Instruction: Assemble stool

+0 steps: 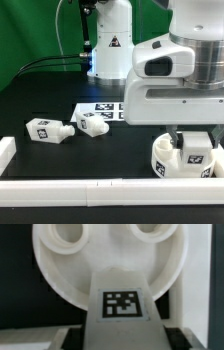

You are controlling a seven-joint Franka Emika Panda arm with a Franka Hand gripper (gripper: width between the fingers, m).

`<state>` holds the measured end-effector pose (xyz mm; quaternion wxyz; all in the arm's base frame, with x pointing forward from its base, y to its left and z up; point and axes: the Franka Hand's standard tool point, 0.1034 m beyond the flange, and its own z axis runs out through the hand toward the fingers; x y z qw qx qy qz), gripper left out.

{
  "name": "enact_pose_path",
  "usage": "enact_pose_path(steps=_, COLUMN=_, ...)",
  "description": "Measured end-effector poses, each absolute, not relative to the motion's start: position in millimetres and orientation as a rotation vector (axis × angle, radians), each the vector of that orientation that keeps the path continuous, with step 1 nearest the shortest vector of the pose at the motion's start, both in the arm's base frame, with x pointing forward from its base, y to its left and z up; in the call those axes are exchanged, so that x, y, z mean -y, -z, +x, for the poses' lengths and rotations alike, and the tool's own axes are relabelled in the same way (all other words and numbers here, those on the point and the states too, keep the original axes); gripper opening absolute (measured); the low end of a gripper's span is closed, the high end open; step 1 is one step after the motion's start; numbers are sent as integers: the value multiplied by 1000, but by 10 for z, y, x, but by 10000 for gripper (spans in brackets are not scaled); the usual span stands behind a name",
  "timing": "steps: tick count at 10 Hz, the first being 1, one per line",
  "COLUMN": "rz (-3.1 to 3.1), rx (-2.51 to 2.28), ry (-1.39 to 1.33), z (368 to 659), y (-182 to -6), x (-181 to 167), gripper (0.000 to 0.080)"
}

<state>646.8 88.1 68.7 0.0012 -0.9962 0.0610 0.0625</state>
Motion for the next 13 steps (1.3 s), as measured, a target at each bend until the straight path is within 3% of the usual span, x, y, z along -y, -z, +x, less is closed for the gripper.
enact_pose_path(steps=5, rz=-2934, rx=-1202, ry=-74, z=6489, y=-701, x=-668, gripper=334)
enact_pose_path(steps=12, rz=-2602, rx=-1938, ry=-5, z=6394, y=-717, x=-539, gripper=334)
enact_pose_path(steps=13, rz=-2599, rx=-1944, ry=-6, z=6392, y=-712, x=-541, gripper=405)
